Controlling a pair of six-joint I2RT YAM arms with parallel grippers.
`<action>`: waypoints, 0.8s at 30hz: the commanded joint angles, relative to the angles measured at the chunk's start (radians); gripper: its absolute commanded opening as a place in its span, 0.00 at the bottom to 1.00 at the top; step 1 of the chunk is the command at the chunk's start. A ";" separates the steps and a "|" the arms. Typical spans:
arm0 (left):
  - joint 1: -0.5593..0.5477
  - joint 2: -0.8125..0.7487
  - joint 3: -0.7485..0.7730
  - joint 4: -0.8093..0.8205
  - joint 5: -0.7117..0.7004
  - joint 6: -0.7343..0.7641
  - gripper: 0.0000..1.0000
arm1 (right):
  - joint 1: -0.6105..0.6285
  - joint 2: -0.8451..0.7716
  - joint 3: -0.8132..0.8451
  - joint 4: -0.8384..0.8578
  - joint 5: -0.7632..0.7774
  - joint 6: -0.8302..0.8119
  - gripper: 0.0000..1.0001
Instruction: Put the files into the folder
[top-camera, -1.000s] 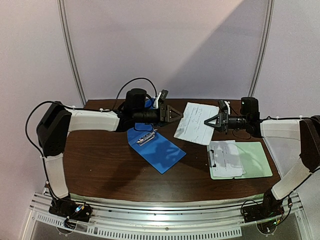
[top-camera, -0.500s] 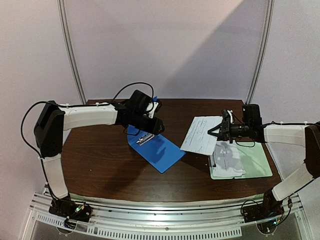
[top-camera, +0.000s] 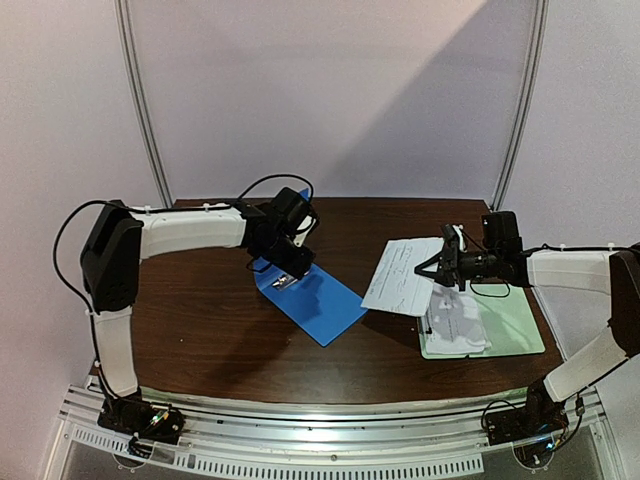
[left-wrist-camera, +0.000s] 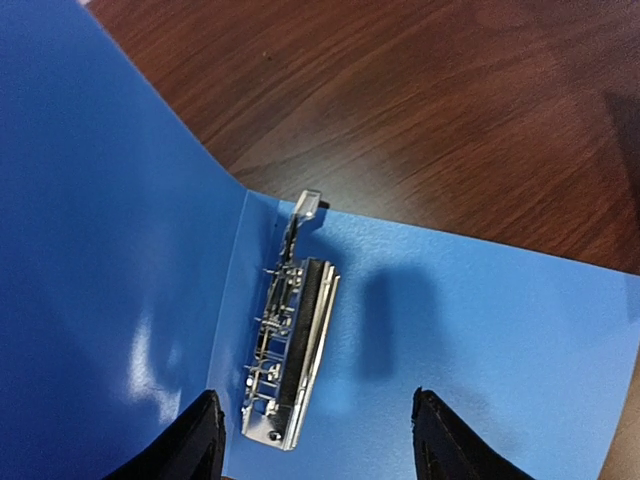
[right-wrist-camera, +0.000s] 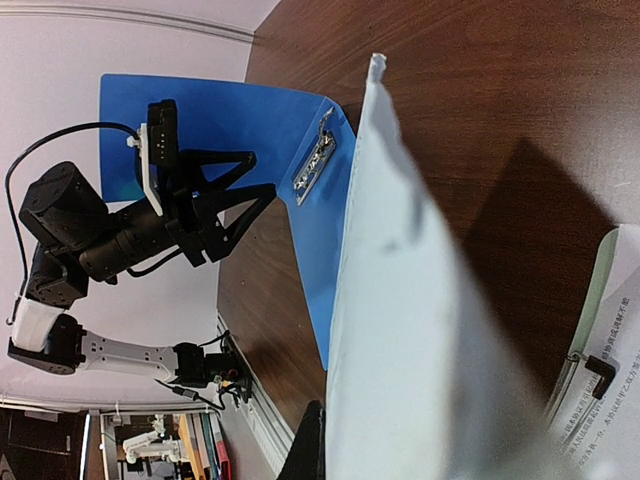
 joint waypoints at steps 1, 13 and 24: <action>0.004 0.039 -0.007 -0.034 -0.064 0.033 0.66 | 0.006 -0.014 -0.007 -0.020 0.016 -0.022 0.00; 0.050 0.054 -0.058 0.022 -0.014 0.063 0.85 | 0.005 -0.008 -0.001 -0.037 0.023 -0.034 0.00; 0.109 0.061 -0.109 0.088 0.080 0.052 0.67 | 0.007 0.008 0.001 -0.035 0.024 -0.034 0.00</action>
